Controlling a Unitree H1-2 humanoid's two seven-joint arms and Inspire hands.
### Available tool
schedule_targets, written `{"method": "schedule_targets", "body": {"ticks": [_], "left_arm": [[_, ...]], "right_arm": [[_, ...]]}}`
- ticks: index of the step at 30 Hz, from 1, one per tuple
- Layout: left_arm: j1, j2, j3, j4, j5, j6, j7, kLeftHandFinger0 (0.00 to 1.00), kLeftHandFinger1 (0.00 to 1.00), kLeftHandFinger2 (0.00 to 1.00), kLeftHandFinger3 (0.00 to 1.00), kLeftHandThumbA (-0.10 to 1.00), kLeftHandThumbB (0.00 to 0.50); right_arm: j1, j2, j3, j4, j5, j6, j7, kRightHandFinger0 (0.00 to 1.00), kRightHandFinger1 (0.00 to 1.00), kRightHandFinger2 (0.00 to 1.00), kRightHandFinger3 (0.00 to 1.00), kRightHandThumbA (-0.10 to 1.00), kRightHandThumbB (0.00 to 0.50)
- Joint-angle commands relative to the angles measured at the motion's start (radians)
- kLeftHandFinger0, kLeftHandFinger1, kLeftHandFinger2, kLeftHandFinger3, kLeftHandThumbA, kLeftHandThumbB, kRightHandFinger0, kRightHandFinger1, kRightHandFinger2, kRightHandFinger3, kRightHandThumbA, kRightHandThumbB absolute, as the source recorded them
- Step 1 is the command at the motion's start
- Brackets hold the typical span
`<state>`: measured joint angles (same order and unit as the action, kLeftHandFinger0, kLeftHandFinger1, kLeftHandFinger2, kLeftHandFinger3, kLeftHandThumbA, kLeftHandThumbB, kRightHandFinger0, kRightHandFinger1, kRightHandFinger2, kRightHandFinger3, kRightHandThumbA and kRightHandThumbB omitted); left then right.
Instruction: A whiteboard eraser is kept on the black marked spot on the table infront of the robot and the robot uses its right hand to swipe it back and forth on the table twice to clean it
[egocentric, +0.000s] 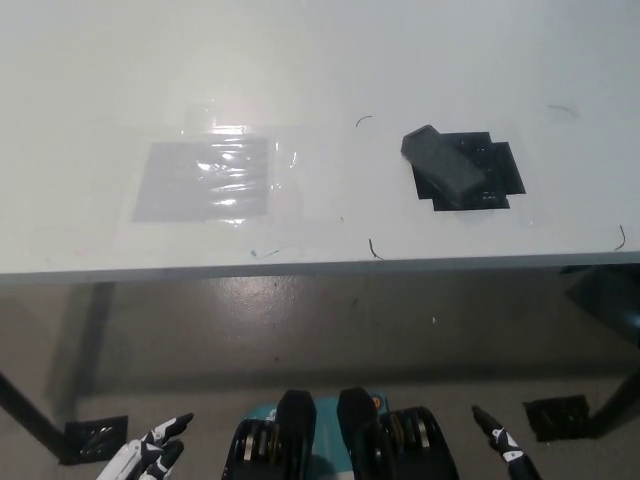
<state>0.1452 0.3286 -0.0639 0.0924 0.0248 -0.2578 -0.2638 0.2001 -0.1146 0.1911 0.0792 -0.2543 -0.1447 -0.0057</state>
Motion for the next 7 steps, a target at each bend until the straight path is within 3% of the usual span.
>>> {"method": "schedule_targets", "body": {"ticks": [1,7], "left_arm": [[-0.046,-0.009,0.007,-0.002,-0.02,-0.134,0.006,1.0,1.0,1.0,1.0,0.94,0.452],[-0.038,-0.014,0.009,-0.003,-0.015,-0.142,0.013,1.0,1.0,1.0,1.0,0.94,0.435]], "right_arm": [[-0.042,0.009,-0.027,0.043,0.124,-0.325,-0.081,1.0,1.0,1.0,1.0,1.0,0.379],[-0.02,0.007,-0.014,0.029,0.117,-0.325,-0.078,1.0,1.0,1.0,1.0,1.0,0.385]]}}
